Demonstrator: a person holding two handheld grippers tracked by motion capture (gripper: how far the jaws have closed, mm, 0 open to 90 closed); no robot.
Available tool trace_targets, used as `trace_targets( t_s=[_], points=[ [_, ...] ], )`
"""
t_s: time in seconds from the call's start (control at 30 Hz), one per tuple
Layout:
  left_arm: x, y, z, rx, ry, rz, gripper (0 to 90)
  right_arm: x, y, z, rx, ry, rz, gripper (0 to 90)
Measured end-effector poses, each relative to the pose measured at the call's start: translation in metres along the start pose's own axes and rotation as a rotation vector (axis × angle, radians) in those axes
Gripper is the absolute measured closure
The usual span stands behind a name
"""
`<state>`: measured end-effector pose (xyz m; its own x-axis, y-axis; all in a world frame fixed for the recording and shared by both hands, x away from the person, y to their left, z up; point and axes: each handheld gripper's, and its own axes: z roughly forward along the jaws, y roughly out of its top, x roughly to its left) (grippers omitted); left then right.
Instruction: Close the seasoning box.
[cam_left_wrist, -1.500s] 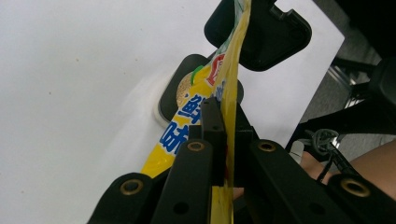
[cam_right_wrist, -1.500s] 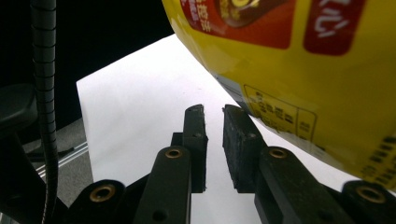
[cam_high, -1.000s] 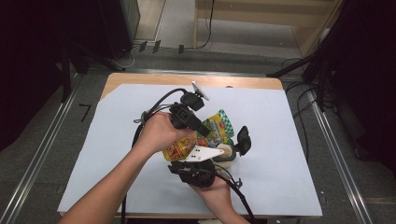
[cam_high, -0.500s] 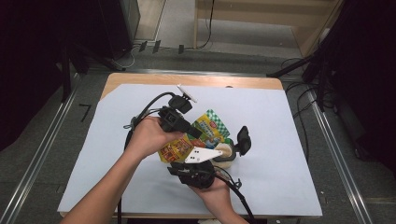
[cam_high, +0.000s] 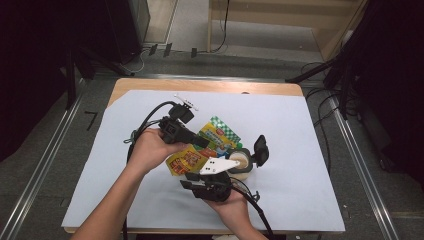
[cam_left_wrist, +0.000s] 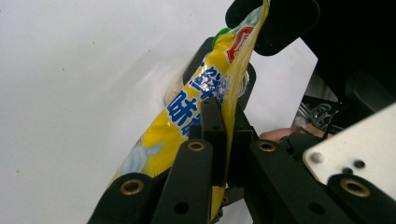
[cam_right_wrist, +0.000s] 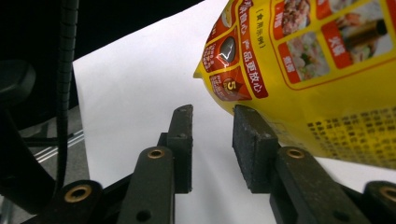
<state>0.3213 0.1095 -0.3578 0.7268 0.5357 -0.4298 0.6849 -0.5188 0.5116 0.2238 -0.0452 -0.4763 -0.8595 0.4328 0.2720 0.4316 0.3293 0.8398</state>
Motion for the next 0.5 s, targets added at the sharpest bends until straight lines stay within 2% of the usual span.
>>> trace_targets(
  t_s=[0.27, 0.33, 0.4, 0.5],
  points=[
    [0.010, -0.009, -0.006, -0.052, -0.016, -0.013, 90.0, -0.005, 0.000, 0.002, 0.017, 0.016, 0.019, 60.0],
    [0.016, -0.014, -0.008, -0.083, -0.033, -0.029, 90.0, -0.006, -0.001, 0.002, 0.020, 0.018, 0.020, 57.4],
    [0.018, -0.015, -0.009, -0.078, -0.031, -0.032, 90.0, -0.007, -0.001, 0.002, 0.022, 0.020, 0.020, 56.5],
    [0.025, -0.016, -0.014, -0.096, -0.023, -0.040, 90.0, -0.009, -0.002, 0.003, 0.028, 0.025, 0.010, 52.5]
  ],
)
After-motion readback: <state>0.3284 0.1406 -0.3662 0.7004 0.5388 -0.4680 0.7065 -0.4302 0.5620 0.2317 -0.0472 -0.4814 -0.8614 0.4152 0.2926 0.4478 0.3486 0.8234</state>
